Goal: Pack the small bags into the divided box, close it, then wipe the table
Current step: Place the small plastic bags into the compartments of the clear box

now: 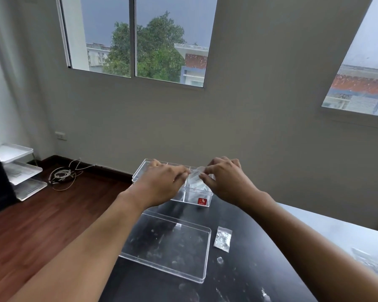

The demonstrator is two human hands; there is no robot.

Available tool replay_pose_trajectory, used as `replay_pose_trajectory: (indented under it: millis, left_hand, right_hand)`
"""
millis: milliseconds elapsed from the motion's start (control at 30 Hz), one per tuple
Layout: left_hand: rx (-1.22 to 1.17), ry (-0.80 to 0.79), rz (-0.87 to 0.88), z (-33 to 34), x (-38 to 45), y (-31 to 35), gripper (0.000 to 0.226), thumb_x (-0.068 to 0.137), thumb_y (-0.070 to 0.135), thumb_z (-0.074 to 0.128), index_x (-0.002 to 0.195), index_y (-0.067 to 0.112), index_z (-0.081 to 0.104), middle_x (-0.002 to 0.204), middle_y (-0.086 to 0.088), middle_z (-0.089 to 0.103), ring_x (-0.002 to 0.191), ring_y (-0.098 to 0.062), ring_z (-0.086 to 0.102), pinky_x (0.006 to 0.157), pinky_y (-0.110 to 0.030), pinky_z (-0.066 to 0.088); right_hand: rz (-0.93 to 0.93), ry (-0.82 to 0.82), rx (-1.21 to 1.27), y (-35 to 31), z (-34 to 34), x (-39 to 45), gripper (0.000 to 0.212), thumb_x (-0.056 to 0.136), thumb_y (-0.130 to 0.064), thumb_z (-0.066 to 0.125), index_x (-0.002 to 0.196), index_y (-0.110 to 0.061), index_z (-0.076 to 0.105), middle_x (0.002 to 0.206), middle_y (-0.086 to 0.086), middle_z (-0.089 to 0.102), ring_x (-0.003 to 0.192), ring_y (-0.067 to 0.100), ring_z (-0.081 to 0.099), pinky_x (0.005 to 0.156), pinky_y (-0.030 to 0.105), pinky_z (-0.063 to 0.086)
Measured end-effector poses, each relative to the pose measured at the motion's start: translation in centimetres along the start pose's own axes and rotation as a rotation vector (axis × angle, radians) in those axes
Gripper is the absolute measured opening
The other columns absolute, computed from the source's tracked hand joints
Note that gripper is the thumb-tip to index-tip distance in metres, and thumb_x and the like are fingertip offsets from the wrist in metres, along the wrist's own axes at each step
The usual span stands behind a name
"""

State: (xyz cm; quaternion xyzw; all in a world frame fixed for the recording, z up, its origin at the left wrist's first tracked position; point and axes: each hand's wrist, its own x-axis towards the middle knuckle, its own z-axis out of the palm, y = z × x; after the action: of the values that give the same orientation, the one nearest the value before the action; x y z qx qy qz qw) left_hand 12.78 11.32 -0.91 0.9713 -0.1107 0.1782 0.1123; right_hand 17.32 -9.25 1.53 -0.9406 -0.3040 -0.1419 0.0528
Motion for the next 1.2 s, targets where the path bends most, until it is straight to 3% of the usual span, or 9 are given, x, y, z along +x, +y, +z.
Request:
replay_pose_trajectory:
  millis: [133,233,333,600,767,900,967,1033,1200]
  left_hand:
    - [-0.095,-0.14,-0.039,0.0,-0.2,0.3,0.046,0.106,0.03,0.023,0.145,0.027,0.048,0.122,0.009,0.073,0.126,-0.013,0.054,0.113,-0.039,0.019]
    - [-0.021,-0.173,-0.03,-0.1,-0.1,0.4,0.047,0.102,0.027,0.018,0.121,0.028,0.061,0.105,0.007,0.075,0.111,-0.015,0.059,0.11,-0.042,0.02]
    - [0.112,-0.185,0.01,-0.3,0.0,0.3,0.046,0.089,0.022,0.012,0.087,0.023,0.057,0.091,0.005,0.071,0.087,-0.019,0.06,0.097,-0.043,0.024]
    - [0.015,-0.161,0.017,0.2,-0.2,-0.4,0.065,0.087,0.045,0.005,0.083,0.019,0.064,0.088,0.005,0.07,0.085,-0.015,0.061,0.1,-0.039,0.027]
    - [-0.04,-0.196,-0.009,0.4,-0.1,0.0,0.053,0.095,0.037,0.018,0.071,0.016,0.06,0.084,0.003,0.065,0.081,-0.02,0.056,0.092,-0.039,0.032]
    - [-0.049,-0.238,-0.006,0.2,-0.4,0.5,0.06,0.087,0.046,0.012,0.071,0.017,0.062,0.085,0.004,0.066,0.081,-0.018,0.058,0.097,-0.044,0.038]
    - [-0.055,-0.192,-0.005,0.0,-0.6,0.5,0.057,0.087,0.055,0.02,0.082,0.023,0.067,0.097,0.008,0.065,0.09,-0.016,0.059,0.099,-0.043,0.039]
    - [-0.093,-0.064,0.01,-0.2,-0.7,0.3,0.038,0.087,0.061,0.038,0.094,0.032,0.061,0.108,0.01,0.056,0.103,-0.013,0.055,0.099,-0.04,0.038]
    - [-0.265,0.242,0.13,-1.7,-1.1,0.8,0.022,0.084,0.05,0.066,0.088,0.032,0.053,0.098,0.012,0.051,0.098,-0.01,0.05,0.096,-0.036,0.036]
  right_hand:
    - [-0.104,-0.052,-0.1,0.6,0.4,-0.6,0.063,0.109,-0.051,0.018,0.108,-0.03,0.077,0.132,0.0,0.067,0.135,0.022,0.046,0.112,0.041,0.027]
    - [-0.163,-0.071,-0.084,1.1,0.6,-1.0,0.064,0.108,-0.048,0.018,0.107,-0.03,0.079,0.139,-0.003,0.065,0.146,0.021,0.036,0.118,0.043,0.022]
    - [-0.182,-0.121,-0.047,1.8,1.4,-1.2,0.065,0.106,-0.043,0.015,0.098,-0.027,0.078,0.129,-0.011,0.068,0.139,0.018,0.038,0.117,0.039,0.021]
    - [-0.067,-0.227,0.107,2.4,1.5,0.7,0.065,0.103,-0.042,0.018,0.101,-0.024,0.081,0.124,-0.012,0.061,0.135,0.012,0.036,0.12,0.041,0.013]
    - [-0.064,-0.177,0.124,2.7,0.2,0.7,0.078,0.091,-0.048,0.003,0.084,-0.029,0.079,0.11,-0.013,0.067,0.123,0.008,0.042,0.125,0.048,-0.001]
    - [-0.05,-0.241,0.153,2.5,0.1,0.2,0.079,0.089,-0.05,0.002,0.091,-0.026,0.077,0.107,-0.012,0.073,0.124,0.007,0.044,0.125,0.053,-0.007]
    - [-0.064,-0.237,0.114,2.4,0.3,-0.1,0.081,0.09,-0.051,0.001,0.093,-0.024,0.078,0.107,-0.012,0.071,0.126,0.007,0.043,0.125,0.053,-0.01]
    - [-0.08,-0.216,0.082,2.3,0.4,-0.3,0.083,0.091,-0.051,0.001,0.092,-0.023,0.079,0.11,-0.012,0.068,0.127,0.007,0.041,0.125,0.053,-0.01]
    - [-0.029,-0.043,0.122,2.1,-0.6,-1.5,0.08,0.098,-0.053,0.005,0.098,-0.031,0.082,0.121,-0.012,0.066,0.135,0.012,0.041,0.126,0.052,-0.002]
